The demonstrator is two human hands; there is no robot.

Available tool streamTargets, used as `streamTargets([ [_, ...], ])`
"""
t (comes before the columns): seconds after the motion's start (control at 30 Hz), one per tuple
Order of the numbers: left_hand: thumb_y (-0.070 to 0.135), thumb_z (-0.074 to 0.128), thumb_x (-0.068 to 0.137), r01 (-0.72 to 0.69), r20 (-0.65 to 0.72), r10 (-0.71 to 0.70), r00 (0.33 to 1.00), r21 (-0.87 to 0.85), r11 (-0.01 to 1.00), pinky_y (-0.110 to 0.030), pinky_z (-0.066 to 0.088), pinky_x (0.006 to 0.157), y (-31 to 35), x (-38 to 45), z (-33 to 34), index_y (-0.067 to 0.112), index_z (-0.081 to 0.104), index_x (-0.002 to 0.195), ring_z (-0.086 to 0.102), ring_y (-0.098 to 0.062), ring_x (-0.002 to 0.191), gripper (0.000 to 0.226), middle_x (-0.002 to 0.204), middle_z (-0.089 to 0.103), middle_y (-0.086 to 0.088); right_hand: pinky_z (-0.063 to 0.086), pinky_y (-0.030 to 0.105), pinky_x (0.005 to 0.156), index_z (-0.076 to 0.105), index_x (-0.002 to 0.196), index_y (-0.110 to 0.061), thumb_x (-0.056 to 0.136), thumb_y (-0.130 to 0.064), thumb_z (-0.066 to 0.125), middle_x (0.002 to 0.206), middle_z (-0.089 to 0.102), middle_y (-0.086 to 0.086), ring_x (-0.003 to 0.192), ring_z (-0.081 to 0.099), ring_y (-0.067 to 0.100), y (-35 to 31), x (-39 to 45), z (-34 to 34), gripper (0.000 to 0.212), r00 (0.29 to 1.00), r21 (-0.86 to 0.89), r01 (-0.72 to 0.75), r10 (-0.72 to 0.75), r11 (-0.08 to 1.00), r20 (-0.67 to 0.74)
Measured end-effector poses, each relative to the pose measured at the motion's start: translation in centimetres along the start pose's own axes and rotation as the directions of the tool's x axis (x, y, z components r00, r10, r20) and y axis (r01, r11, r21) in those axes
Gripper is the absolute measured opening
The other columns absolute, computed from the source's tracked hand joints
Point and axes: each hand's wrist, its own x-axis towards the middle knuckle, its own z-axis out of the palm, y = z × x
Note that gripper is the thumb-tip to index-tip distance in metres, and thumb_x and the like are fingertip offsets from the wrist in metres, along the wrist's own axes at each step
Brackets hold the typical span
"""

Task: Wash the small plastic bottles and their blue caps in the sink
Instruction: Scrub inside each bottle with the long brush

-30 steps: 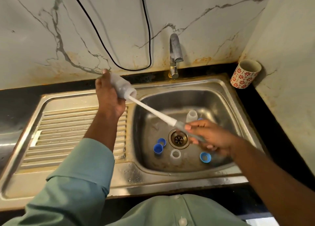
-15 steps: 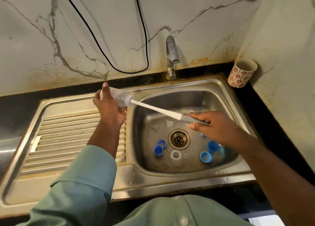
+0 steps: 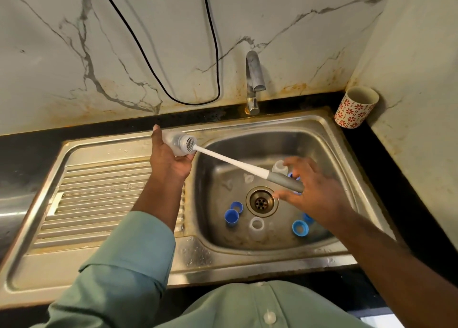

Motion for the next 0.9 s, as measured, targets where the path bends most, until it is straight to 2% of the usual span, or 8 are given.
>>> streamTargets([
  [0.2,0.042,0.072,0.088,0.004,-0.043,-0.004,0.999,-0.001,1.000,-0.040,0.060,0.058,-0.1,-0.4,0.5,0.016,0.049,0.130,0.063,-0.031,0.097,0.054,0.113,0.056,-0.016,0.047,0.025,0.052,0.062,0.077,-0.013,0.081,-0.025,0.077,0.061,0.062,-0.003,0.051,0.053,0.005,1.2,0.4,1.7,0.020,0.956,0.596,-0.286,0.178,0.750,0.234],
  [0.33,0.042,0.076,0.084,-0.007,-0.084,0.007,0.996,0.007,1.000,-0.044,0.059,0.058,-0.6,-0.5,0.4,0.020,0.047,0.134,0.062,-0.034,0.101,0.061,0.121,0.055,-0.015,0.044,0.027,0.061,0.068,0.085,-0.018,0.095,-0.045,0.052,0.065,0.064,-0.003,0.058,0.055,0.006,2.1,0.7,2.5,0.033,0.951,0.255,-0.249,0.186,0.934,0.248],
  [0.47,0.042,0.076,0.084,-0.024,-0.130,0.025,0.991,0.007,1.000,-0.045,0.058,0.057,-1.0,-0.3,0.7,0.022,0.042,0.138,0.062,-0.036,0.101,0.066,0.125,0.054,-0.015,0.048,0.032,0.079,0.055,0.126,-0.026,0.092,-0.049,0.059,0.110,0.059,-0.009,0.097,0.057,0.010,1.1,0.4,4.0,0.041,0.996,-0.011,-0.046,0.045,0.999,-0.081],
  [0.53,0.043,0.076,0.084,-0.023,-0.125,0.023,0.992,0.004,1.000,-0.044,0.058,0.056,-0.7,-0.1,0.6,0.022,0.043,0.138,0.062,-0.036,0.101,0.066,0.125,0.053,-0.015,0.051,0.031,0.071,0.054,0.115,-0.028,0.086,-0.050,0.065,0.106,0.058,-0.013,0.087,0.058,0.007,0.9,0.4,4.2,0.038,0.983,-0.087,-0.019,0.002,0.996,-0.184],
  [0.6,0.044,0.076,0.084,-0.029,-0.113,0.032,0.993,0.027,0.999,-0.045,0.058,0.057,-0.3,0.0,0.6,0.024,0.042,0.139,0.061,-0.036,0.102,0.068,0.124,0.052,-0.014,0.045,0.026,0.057,0.056,0.093,-0.025,0.088,-0.046,0.065,0.079,0.060,-0.015,0.063,0.054,0.003,1.1,0.8,3.8,0.024,0.997,0.162,-0.077,0.079,0.984,-0.005],
  [0.67,0.046,0.073,0.085,-0.044,-0.073,0.048,0.996,0.057,0.997,-0.044,0.058,0.059,-0.2,-0.1,0.7,0.025,0.041,0.139,0.062,-0.035,0.103,0.066,0.124,0.053,-0.013,0.036,0.025,0.048,0.059,0.084,-0.019,0.094,-0.038,0.059,0.064,0.055,-0.006,0.047,0.043,0.006,1.2,0.9,3.1,0.021,0.912,0.545,-0.319,0.094,0.775,0.400],
  [0.73,0.046,0.072,0.086,-0.041,-0.042,0.043,0.998,0.058,0.997,-0.044,0.058,0.060,-0.3,-0.2,0.8,0.025,0.042,0.138,0.063,-0.034,0.103,0.063,0.126,0.055,-0.013,0.035,0.027,0.046,0.062,0.084,-0.018,0.098,-0.036,0.054,0.063,0.054,0.002,0.044,0.042,0.010,1.3,1.1,2.8,0.024,0.827,0.582,-0.450,0.070,0.677,0.558],
  [0.9,0.044,0.072,0.087,-0.034,-0.082,0.034,0.996,0.004,0.999,-0.047,0.058,0.060,-0.4,0.4,0.4,0.024,0.042,0.139,0.063,-0.035,0.104,0.063,0.126,0.056,-0.015,0.045,0.014,0.068,0.065,0.102,-0.037,0.081,-0.035,0.077,0.082,0.059,-0.018,0.073,0.057,-0.003,1.2,1.3,3.7,0.025,0.998,0.300,-0.049,0.037,0.953,0.047],
])
